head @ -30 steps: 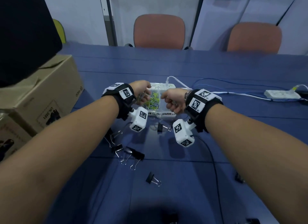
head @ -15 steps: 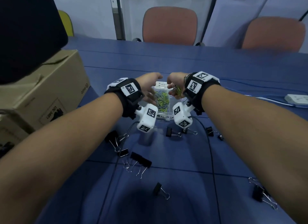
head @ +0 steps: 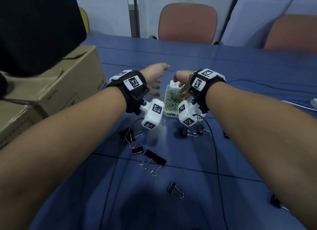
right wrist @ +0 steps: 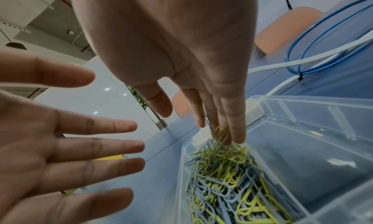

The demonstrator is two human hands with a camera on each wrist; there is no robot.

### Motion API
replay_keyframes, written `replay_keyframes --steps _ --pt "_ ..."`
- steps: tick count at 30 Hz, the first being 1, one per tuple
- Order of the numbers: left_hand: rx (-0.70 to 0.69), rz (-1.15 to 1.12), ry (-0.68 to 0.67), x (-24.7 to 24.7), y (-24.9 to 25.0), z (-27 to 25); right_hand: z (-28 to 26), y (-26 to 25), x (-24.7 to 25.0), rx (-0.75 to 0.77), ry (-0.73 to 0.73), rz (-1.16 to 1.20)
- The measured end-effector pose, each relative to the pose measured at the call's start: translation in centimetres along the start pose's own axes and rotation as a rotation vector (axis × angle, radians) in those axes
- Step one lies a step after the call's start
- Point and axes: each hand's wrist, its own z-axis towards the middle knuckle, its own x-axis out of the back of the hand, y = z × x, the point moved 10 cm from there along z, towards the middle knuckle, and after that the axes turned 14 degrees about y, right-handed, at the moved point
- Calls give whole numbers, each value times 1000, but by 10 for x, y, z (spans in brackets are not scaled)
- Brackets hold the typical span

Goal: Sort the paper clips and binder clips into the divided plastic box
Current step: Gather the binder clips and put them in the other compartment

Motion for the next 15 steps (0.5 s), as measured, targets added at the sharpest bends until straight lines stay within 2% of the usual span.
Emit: replay_keyframes --steps 4,8,15 --pt "-21 22 9 3 -3 -7 -3 2 3 39 4 -116" --pt "-70 63 34 5 -1 -18 -13 5 15 34 -10 -119" --pt "-235 233 83 -1 3 -58 -68 7 55 78 -21 -92"
